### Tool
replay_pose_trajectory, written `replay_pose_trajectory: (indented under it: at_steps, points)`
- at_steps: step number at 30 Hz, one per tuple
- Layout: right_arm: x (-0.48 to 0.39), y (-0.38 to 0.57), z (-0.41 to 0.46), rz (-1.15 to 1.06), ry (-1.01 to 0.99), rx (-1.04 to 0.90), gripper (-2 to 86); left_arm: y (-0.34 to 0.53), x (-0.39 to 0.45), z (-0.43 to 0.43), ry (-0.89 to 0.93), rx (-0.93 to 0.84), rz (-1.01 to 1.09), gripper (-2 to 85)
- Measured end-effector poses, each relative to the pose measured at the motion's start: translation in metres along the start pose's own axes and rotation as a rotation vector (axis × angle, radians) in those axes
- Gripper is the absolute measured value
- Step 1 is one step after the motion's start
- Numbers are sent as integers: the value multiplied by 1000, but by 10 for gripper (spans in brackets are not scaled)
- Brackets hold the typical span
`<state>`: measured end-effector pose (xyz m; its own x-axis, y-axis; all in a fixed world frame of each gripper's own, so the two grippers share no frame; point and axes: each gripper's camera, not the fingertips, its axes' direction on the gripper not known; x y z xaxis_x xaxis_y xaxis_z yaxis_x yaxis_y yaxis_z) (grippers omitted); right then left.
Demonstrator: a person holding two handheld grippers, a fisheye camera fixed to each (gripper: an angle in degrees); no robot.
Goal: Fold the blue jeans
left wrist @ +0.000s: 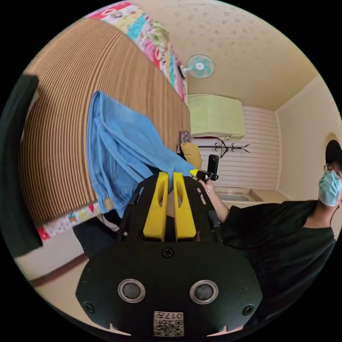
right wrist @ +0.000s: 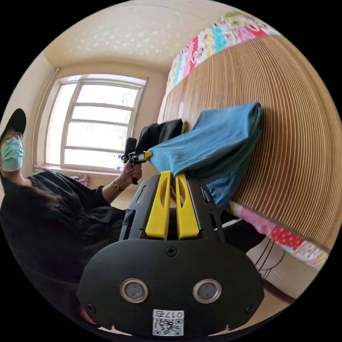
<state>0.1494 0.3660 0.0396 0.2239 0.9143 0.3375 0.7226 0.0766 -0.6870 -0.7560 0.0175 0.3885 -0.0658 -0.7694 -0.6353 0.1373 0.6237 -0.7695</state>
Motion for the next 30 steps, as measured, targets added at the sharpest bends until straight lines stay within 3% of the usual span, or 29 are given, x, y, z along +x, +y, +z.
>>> replay_pose_trajectory:
  at_steps: [4,9,14,18,20,23,26,30]
  points:
    - [30,24,49,162,167,-247,79,61,-63,27,-55,-51,-273,84]
    - [30,-47,25,161,251,-65,129,11,-68,-1,-117,86,-245,115]
    - [56,-159,33,124,345,90,173,-106,-67,-2,-368,137,-42,155]
    - [76,-187,83,117,401,-21,183,-153,-99,28,-395,51,-83,167]
    - [72,-174,102,101,407,35,171,-156,-119,65,-392,-88,-117,132]
    - [75,-158,131,138,336,-39,117,-128,-124,86,-437,-65,-127,83]
    - [82,-144,148,182,200,-134,65,-97,-141,89,-293,-6,-286,71]
    - [62,-121,111,103,-5,-74,39,-66,-112,87,-229,10,-236,66]
